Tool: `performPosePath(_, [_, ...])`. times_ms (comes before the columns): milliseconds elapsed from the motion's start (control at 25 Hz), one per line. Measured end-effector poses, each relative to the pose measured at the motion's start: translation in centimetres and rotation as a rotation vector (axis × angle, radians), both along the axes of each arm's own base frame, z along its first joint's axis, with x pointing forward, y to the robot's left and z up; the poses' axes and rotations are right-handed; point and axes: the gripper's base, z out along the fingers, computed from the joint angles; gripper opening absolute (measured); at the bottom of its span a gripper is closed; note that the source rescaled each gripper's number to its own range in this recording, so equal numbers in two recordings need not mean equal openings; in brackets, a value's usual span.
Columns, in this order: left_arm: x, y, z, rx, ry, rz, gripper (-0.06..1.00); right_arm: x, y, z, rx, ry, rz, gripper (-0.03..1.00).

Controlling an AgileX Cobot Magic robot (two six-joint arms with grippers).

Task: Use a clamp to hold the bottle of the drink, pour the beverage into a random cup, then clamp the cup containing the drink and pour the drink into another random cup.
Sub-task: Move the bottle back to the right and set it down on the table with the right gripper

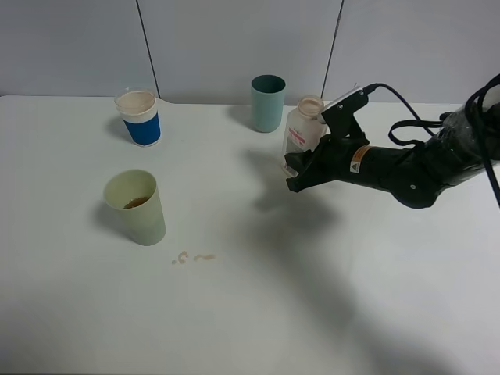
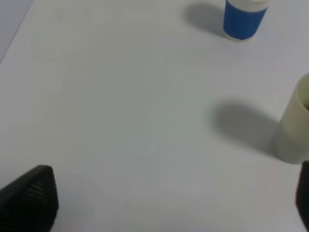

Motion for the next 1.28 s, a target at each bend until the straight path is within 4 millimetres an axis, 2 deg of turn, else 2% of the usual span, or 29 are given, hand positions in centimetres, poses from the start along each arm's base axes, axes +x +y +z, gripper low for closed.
performPosePath(360, [0.0,0.0,0.0,0.0,0.0,0.0,1.0,0.4,-0.6,0.0,0.003,-0.002,-0.087,0.0])
performPosePath(640, [0.0,0.0,0.0,0.0,0.0,0.0,1.0,0.3,-1.1,-0.6,-0.03,0.07,-0.137,0.0])
performPosePath(1280, [0.0,0.0,0.0,0.0,0.0,0.0,1.0,0.3,-1.2,-0.7,-0.03,0.084,-0.158,0.0])
